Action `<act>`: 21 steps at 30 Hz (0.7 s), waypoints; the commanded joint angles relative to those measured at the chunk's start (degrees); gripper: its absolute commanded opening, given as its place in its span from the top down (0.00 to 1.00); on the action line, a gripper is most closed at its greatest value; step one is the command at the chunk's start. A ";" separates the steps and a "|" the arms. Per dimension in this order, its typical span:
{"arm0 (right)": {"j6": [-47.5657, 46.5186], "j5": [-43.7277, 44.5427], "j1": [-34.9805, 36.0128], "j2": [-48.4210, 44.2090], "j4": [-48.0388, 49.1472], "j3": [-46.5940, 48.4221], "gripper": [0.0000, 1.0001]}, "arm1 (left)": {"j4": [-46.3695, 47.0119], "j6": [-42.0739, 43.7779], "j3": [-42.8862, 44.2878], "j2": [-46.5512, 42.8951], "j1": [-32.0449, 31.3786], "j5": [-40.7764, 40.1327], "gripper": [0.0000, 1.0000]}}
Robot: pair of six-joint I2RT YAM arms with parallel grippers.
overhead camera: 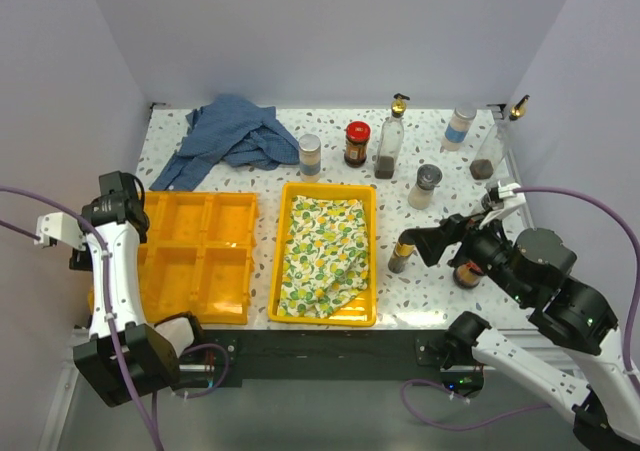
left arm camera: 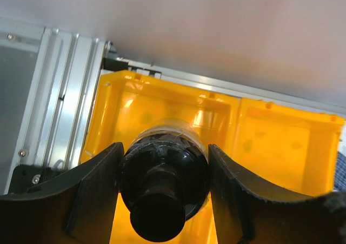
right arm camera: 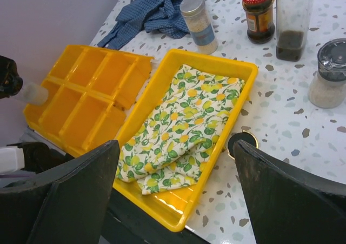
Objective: Organize the condiment bottles
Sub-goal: Place the bottle in the storage box, then pick up the bottle from the center of the board.
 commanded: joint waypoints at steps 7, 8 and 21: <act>1.51 -0.99 -0.03 -0.36 -1.83 2.54 0.10 | -3.36 -13.82 -6.07 2.09 1.35 -6.80 1.00; 1.51 -0.99 -0.03 -0.36 -1.83 2.62 0.10 | -5.37 -15.22 -6.15 2.79 1.44 -7.41 1.00; 1.95 -1.43 -0.03 -0.62 -2.36 2.54 0.09 | -0.38 -14.97 -8.09 7.54 3.81 -7.77 0.80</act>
